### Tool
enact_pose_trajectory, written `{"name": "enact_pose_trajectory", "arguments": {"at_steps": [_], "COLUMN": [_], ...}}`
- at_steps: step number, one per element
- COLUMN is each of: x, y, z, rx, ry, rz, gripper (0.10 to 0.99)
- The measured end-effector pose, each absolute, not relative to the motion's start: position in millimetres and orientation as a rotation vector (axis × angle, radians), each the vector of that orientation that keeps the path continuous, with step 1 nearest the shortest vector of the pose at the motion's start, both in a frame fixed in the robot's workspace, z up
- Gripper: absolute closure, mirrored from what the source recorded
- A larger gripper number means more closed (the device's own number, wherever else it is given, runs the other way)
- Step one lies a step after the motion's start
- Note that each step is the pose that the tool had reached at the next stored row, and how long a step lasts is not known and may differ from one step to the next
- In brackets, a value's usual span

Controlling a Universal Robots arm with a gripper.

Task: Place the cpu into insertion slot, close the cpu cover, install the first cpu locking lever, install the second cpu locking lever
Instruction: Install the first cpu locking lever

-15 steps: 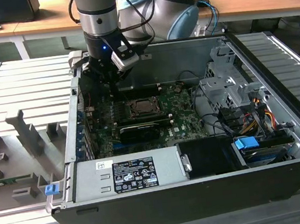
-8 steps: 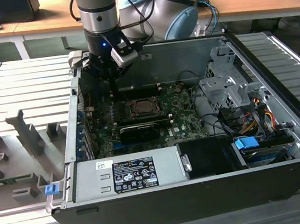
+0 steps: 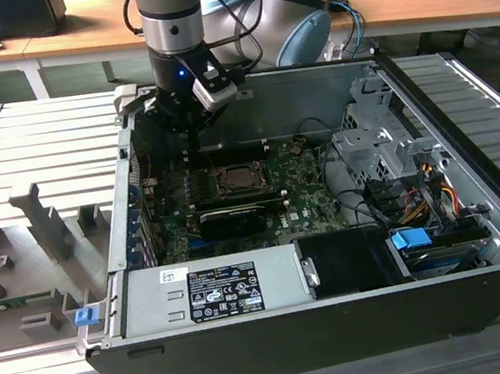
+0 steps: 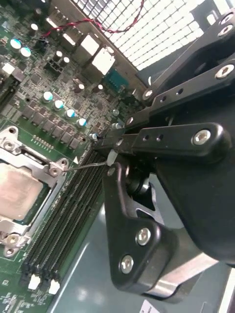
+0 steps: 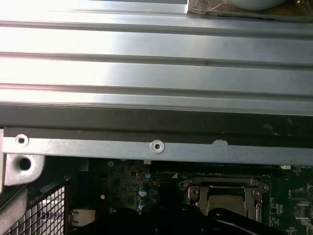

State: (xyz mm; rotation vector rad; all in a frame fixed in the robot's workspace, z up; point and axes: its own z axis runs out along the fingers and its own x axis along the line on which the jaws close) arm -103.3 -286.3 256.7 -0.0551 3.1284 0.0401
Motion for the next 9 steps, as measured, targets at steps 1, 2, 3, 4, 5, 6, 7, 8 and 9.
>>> {"name": "enact_pose_trajectory", "arguments": {"at_steps": [1, 2, 3, 4, 5, 6, 7, 8, 9], "x": [-103.2, -103.2, -103.1, -103.1, -102.8, -102.1, -101.5, -100.7, -100.3], "y": [-286.2, -286.2, -286.2, -286.2, -286.2, -286.2, -286.2, -286.2, -286.2], "z": [256.6, 256.4, 256.2, 255.8, 255.6, 255.6, 255.6, 255.5, 255.4], "rx": [-0.055, -0.055, -0.055, -0.055, -0.055, -0.056, -0.055, -0.055, -0.055], "ry": [3.128, 3.128, 3.129, 3.129, 3.128, 3.129, 3.128, 3.128, 3.128], "rz": [0.04, 0.04, 0.04, 0.04, 0.04, 0.04, 0.04, 0.04, 0.039], "gripper": [0.98, 0.98, 0.98, 0.98, 0.98, 0.98, 0.98, 0.98, 0.98]}}
